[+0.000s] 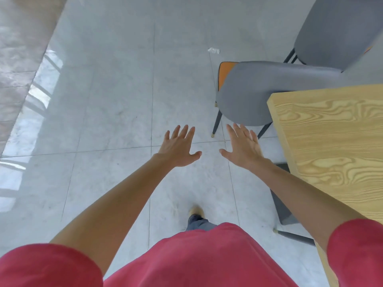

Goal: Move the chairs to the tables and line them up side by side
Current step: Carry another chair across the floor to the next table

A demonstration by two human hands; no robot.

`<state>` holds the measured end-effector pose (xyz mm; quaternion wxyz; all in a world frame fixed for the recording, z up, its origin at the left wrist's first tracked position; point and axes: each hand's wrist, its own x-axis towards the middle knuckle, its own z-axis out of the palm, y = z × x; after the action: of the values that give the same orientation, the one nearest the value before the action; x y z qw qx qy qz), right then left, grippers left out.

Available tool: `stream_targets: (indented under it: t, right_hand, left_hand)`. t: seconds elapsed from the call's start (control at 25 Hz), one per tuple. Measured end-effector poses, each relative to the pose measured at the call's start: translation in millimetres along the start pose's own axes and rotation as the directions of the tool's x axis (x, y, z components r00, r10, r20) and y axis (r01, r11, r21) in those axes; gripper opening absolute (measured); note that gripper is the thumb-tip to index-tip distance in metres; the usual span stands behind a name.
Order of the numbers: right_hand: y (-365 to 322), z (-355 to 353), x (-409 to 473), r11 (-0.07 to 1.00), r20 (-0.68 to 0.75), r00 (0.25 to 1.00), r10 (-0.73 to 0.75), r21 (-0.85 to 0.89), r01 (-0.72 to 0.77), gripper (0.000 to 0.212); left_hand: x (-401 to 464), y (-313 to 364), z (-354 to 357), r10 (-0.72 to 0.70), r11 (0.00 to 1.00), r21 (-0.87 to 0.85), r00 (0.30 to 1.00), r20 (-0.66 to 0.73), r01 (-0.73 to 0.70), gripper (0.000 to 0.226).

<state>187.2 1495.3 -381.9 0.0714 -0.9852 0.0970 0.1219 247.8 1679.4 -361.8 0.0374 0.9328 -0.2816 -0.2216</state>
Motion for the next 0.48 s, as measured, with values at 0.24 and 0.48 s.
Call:
stream_targets:
  t: [0.24,0.48]
  right_hand:
    - [21.8,-27.7,52.5,0.994,-0.089,0.990,0.110,0.033,-0.107,0.078]
    - [35.6,-49.1,88.2,0.968,-0.161,0.955,0.250,0.066,-0.242,0.079]
  left_hand:
    - [76.0,-5.6,-43.5,0.122,0.991,0.062,0.992,0.012,-0.122,0.079]
    - [149.1,1.8,-84.9,0.286,0.949,0.126,0.957,0.035,-0.289,0.081]
